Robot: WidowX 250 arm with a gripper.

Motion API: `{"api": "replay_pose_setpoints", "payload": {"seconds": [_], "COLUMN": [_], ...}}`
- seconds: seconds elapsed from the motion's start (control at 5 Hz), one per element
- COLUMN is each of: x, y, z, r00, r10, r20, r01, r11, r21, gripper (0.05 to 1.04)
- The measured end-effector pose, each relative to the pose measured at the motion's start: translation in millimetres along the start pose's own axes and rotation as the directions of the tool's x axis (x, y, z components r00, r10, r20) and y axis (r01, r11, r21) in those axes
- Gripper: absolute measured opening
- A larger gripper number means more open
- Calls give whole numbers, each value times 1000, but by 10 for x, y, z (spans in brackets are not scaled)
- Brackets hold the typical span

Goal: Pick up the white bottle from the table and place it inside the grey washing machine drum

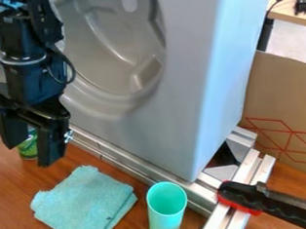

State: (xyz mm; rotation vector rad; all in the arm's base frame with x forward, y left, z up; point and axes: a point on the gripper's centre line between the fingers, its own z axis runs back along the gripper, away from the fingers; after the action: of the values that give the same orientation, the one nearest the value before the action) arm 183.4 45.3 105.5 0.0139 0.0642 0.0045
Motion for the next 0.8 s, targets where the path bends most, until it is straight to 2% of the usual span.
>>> {"api": "replay_pose_setpoints", "payload": {"seconds": [0.2,0.4,0.6,0.8], "x": [-21,-56,-137,-181], "y": [-8,-360,-726,-1048], "z": [-33,39,53,-111], "r00": [1000,996,988,972], "r10": [2,-92,-155,-227], "r20": [-15,2,10,-64], "r01": [-2,92,155,226], "r11": [1000,995,987,974], "r21": [-5,-47,-40,-26], "gripper": [1003,1003,1003,1003]}}
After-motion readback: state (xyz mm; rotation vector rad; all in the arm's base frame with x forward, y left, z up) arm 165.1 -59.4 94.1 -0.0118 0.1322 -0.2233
